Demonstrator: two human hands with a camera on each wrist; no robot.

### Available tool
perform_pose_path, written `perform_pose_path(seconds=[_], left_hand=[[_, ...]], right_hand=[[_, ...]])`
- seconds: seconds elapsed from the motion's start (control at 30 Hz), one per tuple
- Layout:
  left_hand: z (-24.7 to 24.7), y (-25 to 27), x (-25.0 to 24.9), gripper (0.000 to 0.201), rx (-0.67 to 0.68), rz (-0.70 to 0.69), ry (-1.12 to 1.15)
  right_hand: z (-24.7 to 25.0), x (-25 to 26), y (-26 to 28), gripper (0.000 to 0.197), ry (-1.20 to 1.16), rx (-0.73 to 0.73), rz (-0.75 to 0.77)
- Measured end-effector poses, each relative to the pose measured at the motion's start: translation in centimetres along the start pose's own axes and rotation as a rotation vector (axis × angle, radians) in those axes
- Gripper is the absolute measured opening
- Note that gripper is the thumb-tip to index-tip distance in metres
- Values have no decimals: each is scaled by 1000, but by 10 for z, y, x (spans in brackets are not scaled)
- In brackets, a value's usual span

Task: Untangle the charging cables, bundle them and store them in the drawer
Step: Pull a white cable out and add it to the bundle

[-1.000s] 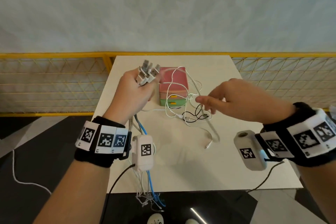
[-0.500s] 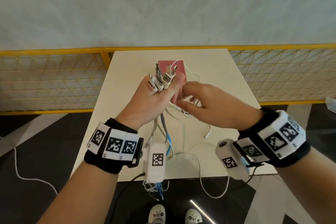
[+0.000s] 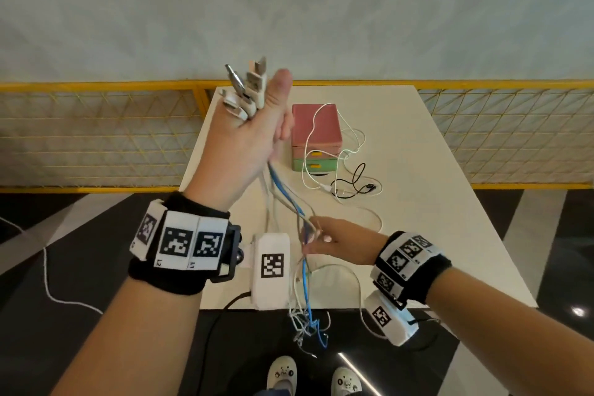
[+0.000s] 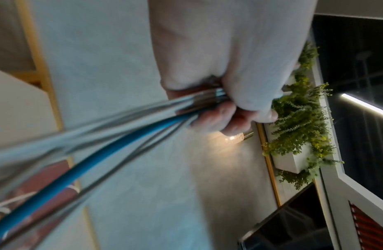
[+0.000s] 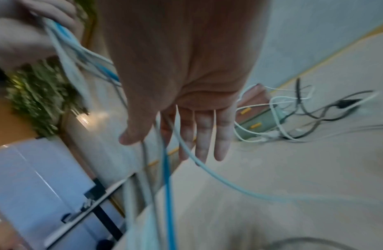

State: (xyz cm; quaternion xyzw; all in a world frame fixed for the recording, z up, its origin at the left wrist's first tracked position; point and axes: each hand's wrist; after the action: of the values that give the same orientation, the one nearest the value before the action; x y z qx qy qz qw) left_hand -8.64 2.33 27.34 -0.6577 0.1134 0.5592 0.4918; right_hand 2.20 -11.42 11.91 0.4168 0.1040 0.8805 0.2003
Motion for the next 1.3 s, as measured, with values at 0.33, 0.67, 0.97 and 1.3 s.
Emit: perform_pose_path(seconds=[0.33,0.67,0.97,1.3], left_hand=[[9,2,-1,53,-132,36,112],[7,18,5,56,-109,97,66],[6,25,15,57,19,178,96],[4,32,18,51,80,190,28]], right_hand=[[-33,-73,-14,36,389,88,-436],[-58,-47,-23,25,166,455,-278],[-51,-27,-5,24,-89,881,-300],[27,37,24,19,-127,498,-49]])
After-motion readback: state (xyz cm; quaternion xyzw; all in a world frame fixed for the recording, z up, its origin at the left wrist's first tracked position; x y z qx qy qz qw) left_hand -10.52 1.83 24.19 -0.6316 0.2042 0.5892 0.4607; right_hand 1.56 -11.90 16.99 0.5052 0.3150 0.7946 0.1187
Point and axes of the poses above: each hand's wrist, its own y-axis away from the middle knuckle, its own z-axis out of the back of the hand, x = y × z, and after that the axes turned 9 degrees about -z, right-handed
